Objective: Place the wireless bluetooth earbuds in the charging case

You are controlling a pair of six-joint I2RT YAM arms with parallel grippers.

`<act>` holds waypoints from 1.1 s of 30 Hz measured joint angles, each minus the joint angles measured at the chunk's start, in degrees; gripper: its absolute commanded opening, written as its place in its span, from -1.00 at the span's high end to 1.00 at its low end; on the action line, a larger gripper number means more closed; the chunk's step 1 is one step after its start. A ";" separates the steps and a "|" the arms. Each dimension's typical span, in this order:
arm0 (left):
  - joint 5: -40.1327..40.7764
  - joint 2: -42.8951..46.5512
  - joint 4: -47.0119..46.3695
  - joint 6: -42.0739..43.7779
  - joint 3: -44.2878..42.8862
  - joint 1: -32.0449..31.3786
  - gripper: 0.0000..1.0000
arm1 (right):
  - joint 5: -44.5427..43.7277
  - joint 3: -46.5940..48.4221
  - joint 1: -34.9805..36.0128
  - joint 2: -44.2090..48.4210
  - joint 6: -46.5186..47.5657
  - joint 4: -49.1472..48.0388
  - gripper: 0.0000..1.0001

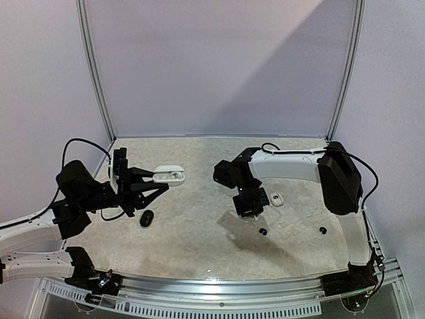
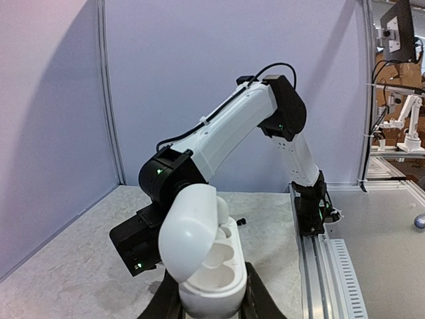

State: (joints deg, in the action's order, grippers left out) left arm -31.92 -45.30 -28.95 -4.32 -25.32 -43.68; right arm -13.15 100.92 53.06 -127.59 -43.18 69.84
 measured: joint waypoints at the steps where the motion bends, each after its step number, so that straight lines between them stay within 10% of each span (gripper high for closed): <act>1: 0.00 0.00 0.02 0.00 0.00 0.00 1.00 | 0.11 0.50 0.00 -0.44 0.07 0.02 0.71; 33: -0.42 0.09 1.20 1.16 0.00 0.33 1.00 | 8.50 2.05 -7.85 1.55 19.76 -2.23 0.67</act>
State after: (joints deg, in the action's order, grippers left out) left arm -32.34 -45.21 -27.75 -3.16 -25.32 -43.35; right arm -4.64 102.98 45.21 -126.04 -23.42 67.61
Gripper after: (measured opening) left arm 0.245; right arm 0.200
